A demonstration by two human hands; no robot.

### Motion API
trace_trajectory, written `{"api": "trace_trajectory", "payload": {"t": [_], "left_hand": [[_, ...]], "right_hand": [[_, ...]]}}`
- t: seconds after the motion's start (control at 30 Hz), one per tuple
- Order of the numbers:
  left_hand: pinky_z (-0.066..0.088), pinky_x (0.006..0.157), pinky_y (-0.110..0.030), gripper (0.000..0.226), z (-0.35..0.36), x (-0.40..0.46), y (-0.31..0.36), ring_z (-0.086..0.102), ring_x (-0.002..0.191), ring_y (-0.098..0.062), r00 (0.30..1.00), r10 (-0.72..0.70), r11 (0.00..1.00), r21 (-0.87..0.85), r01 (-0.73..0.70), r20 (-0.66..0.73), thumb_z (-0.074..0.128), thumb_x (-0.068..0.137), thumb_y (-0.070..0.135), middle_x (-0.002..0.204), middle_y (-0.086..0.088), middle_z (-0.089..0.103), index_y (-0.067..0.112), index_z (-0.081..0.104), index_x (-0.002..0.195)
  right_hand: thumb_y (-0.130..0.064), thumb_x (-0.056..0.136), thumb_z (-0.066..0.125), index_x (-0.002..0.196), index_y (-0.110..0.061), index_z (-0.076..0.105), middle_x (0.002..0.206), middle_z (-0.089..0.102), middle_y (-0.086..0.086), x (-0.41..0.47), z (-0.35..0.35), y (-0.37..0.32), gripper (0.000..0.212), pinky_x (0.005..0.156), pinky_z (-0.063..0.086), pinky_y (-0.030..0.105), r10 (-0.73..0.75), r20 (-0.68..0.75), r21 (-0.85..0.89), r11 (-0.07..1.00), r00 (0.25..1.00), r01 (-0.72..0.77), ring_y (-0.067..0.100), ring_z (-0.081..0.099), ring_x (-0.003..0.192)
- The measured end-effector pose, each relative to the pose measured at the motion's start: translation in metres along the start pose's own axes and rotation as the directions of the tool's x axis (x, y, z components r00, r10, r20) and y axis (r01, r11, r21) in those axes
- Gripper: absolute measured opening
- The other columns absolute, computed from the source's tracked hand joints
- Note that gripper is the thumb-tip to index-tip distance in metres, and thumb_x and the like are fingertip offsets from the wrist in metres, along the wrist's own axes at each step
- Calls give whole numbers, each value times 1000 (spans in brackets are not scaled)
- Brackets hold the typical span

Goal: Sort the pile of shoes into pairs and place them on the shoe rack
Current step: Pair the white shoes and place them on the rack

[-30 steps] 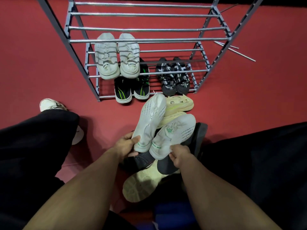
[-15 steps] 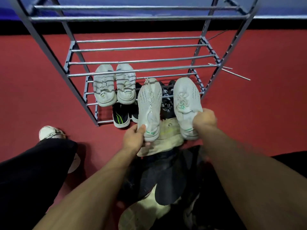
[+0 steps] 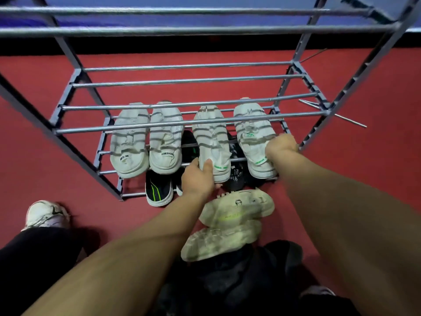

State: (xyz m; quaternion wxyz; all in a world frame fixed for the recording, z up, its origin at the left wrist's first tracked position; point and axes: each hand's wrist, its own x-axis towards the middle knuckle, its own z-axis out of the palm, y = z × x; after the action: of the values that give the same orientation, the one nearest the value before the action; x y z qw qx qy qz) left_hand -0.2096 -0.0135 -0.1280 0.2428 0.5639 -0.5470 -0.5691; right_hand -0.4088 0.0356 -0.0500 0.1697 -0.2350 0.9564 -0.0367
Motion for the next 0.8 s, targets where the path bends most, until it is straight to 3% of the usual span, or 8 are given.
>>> {"api": "trace_trajectory", "payload": {"t": [0.07,0.2,0.27,0.33,0.47,0.57,0.7,0.8], "left_hand": [[59,78,-47,66,15,24,-5,73,85,-28,1000,23,999,25,-22,-19,44,68,69,106,0,73,28,59,118],[59,77,-46,75,32,21,33,74,82,-31,1000,10,999,-30,-11,-8,45,72,66,118,-3,65,16,52,127],[60,76,-44,70,41,24,38,74,72,-30,1000,-22,999,-24,22,11,46,81,57,125,-2,58,12,43,135],[58,81,-46,85,46,26,37,73,81,-34,1000,-24,999,49,25,-14,39,67,70,125,-4,61,14,44,131],[57,80,-48,80,45,43,29,73,76,-34,998,-38,981,190,29,44,38,57,75,100,-6,72,19,56,110],[56,82,-44,64,27,24,44,72,78,-32,994,0,929,369,-42,113,35,77,66,88,-10,74,15,57,107],[50,91,-43,43,2,-12,50,63,103,-32,981,177,837,512,-193,79,38,88,43,117,-9,65,18,62,113],[48,95,-37,31,-20,-46,57,61,109,-27,965,223,808,527,-263,140,46,91,29,124,-5,61,21,63,116]], "right_hand": [[-10,96,41,128,-5,59,132,59,12,12,-6,-11,37,75,45,34,-49,60,-195,979,997,60,31,58,119],[-12,97,41,125,-5,60,130,60,13,35,-13,-25,35,73,46,37,-103,100,-309,942,990,129,31,58,117],[-14,99,37,130,-5,56,134,57,13,41,-16,-30,37,81,45,39,-135,95,-264,952,986,156,31,56,121],[-12,100,34,133,-3,52,138,55,16,42,-20,-33,39,90,46,40,-180,100,-209,958,979,197,32,55,119],[0,96,40,133,6,49,120,58,26,36,-18,-30,38,73,44,32,-201,196,36,980,960,198,29,57,88],[-2,96,43,133,5,49,132,56,22,28,-20,-24,38,87,46,40,-155,203,232,967,967,107,30,56,102],[-26,103,28,139,4,43,146,43,25,-1,-23,-9,49,106,38,40,-39,86,359,933,996,6,38,45,131],[-30,104,23,142,3,41,149,39,23,-37,-19,4,53,112,34,41,-33,100,361,932,994,-5,39,39,136]]}}
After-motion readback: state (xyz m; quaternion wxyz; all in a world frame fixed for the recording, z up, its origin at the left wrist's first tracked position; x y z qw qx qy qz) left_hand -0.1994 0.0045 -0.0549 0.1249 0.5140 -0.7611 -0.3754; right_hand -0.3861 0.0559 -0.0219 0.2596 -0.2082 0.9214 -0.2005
